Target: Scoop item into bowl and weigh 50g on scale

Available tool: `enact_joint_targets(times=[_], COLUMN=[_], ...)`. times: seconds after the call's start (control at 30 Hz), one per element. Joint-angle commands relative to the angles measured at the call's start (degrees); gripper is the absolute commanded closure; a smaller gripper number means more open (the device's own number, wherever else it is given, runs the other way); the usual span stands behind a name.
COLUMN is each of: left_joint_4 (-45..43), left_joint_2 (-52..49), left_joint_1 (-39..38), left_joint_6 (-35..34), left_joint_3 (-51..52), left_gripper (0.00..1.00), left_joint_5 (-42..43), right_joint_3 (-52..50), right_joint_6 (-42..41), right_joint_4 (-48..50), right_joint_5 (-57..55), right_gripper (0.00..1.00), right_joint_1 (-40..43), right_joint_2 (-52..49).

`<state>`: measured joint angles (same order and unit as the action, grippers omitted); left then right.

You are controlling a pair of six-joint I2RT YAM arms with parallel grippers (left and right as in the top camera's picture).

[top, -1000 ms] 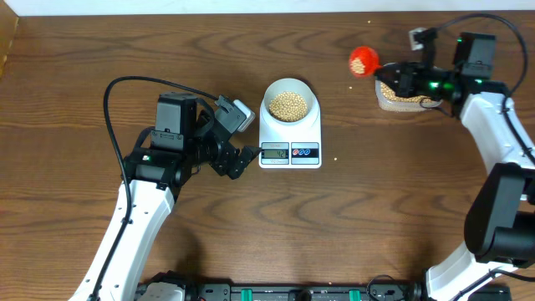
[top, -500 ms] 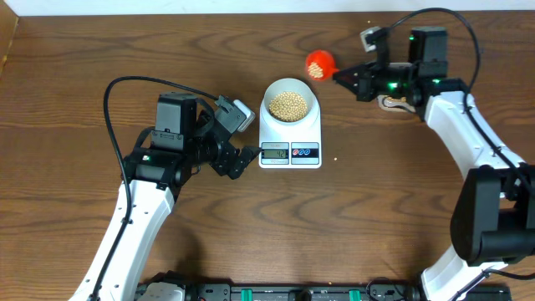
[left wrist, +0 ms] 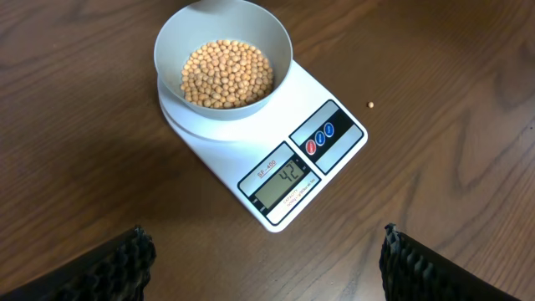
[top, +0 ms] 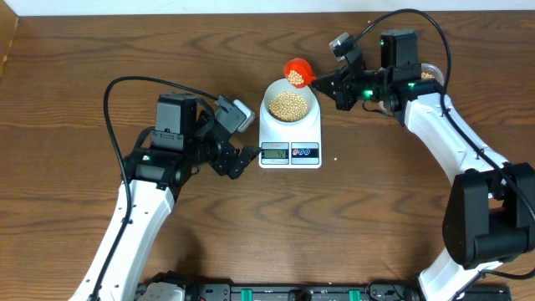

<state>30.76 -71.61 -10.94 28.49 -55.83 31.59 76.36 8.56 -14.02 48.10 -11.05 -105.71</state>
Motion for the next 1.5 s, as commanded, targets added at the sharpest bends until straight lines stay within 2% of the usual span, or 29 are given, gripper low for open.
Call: enact_joint_targets(times=[0.0, 0.13, 1.47], left_joint_4=[0.0, 0.0, 0.0], left_joint_2=[0.5, 0.5, 0.5], left_joint_1=[0.1, 0.1, 0.1], left_joint_6=[-0.3, -0.3, -0.3], left_joint_3=[0.4, 0.4, 0.4], left_gripper=[0.11, 0.11, 0.11], left_joint_5=[0.3, 0.3, 0.3], right_joint_3=[0.0, 0.0, 0.0], right_joint_6=[7.5, 11.5, 13.7], right_joint_4=[0.1, 0.1, -2.9], right_joint_5=[-1.3, -1.7, -1.6], right_gripper=[0.99, 0.99, 0.99], right_joint_1=[-0.7, -0.7, -0.9], right_joint_2=[0.2, 0.2, 0.2])
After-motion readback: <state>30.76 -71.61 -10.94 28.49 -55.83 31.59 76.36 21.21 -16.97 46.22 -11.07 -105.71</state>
